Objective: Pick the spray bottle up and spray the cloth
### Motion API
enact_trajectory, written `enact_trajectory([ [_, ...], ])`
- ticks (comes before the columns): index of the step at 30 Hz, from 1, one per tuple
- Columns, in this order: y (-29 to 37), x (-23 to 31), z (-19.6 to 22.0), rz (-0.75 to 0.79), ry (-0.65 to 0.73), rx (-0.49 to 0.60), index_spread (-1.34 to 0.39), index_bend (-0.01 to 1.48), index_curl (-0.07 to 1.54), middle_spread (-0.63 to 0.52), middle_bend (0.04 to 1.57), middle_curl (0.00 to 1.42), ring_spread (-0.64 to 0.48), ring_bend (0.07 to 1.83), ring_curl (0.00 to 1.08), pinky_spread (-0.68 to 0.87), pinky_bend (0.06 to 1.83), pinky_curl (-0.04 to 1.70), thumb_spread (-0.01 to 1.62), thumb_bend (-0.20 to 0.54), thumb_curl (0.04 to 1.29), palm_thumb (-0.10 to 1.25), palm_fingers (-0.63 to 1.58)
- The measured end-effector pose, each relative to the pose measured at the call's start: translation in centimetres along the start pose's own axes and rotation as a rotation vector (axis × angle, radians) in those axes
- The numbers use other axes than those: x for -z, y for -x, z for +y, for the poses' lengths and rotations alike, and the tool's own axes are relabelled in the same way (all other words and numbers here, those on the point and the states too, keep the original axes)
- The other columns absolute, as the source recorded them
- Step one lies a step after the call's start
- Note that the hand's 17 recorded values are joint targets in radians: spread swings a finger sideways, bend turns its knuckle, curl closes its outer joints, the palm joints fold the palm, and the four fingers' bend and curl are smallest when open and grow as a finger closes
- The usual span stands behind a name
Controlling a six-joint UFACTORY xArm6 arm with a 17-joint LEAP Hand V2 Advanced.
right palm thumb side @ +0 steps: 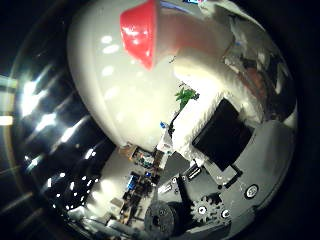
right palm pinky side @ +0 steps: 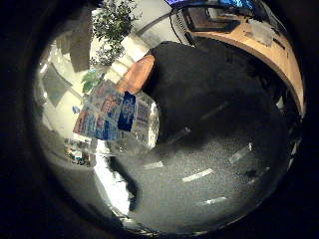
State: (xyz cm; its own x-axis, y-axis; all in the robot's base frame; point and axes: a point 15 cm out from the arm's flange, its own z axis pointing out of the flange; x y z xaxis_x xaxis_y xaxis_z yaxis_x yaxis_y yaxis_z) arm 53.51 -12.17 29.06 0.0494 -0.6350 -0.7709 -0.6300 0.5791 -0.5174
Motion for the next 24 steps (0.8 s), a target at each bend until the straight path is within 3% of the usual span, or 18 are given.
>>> enact_trajectory([
  [11, 2.2, 1.1, -1.4, -0.045, -0.042, 0.026, -0.30, 1.16, 0.93, -0.23, 1.25, 0.98, -0.27, 1.42, 0.83, -0.21, 1.24, 1.15, 1.28, -0.008, 0.31, 0.93, 0.93],
  [24, 2.3, 1.5, 0.5, -0.044, -0.036, 0.005, -0.26, 1.17, 0.87, -0.21, 1.26, 0.98, -0.27, 1.37, 0.88, -0.20, 1.14, 1.34, 1.28, -0.008, 0.34, 0.96, 0.98],
])
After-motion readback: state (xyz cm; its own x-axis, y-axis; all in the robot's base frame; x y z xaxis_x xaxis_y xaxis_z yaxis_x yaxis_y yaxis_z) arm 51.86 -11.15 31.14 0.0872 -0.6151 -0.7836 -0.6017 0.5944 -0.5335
